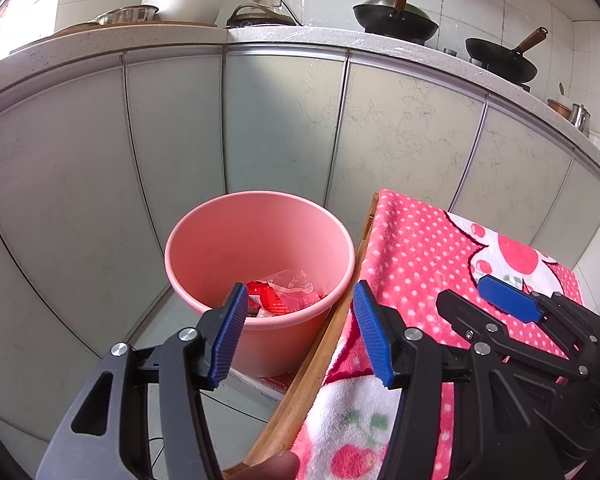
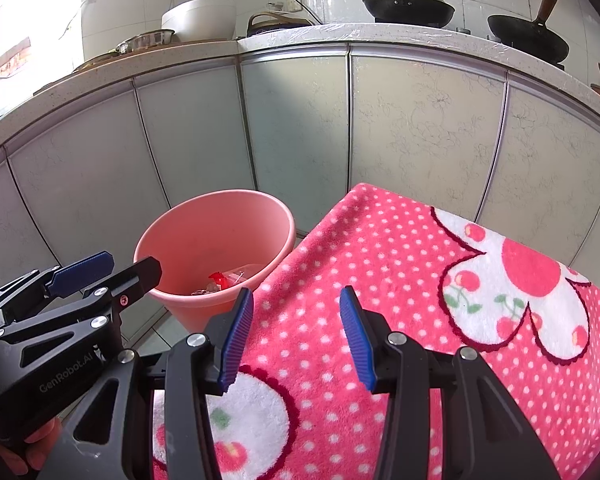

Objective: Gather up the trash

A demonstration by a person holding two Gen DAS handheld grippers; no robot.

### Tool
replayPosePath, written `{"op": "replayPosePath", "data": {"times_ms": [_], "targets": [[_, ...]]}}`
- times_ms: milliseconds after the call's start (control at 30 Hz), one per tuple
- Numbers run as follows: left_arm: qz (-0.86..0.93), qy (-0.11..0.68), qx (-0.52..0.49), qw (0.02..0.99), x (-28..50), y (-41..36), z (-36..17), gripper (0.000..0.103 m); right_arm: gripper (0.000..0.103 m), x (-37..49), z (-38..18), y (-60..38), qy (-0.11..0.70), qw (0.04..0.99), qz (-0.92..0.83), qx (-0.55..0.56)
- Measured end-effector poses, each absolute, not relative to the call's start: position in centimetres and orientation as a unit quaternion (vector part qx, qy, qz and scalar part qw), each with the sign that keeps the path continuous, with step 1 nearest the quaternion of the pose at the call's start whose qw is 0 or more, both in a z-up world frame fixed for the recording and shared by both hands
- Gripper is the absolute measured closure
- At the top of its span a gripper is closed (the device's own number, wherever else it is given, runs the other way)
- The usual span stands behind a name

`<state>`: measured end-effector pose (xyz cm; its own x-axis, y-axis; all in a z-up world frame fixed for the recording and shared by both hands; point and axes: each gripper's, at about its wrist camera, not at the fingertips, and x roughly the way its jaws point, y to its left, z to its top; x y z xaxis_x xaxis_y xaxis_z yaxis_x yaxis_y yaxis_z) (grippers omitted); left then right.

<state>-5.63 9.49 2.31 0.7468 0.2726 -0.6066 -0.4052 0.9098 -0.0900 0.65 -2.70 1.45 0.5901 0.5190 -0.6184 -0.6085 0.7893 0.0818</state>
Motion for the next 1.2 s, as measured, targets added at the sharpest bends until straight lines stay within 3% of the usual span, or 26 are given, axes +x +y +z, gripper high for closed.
{"op": "replayPosePath", "data": {"times_ms": [1200], "targets": [[0.177,0.311,-0.107,0.928,-5.26,9.24,1.79,0.048,0.059,0.71,0.96,-2.92,0.327,0.888,0.316,-0.070]]}}
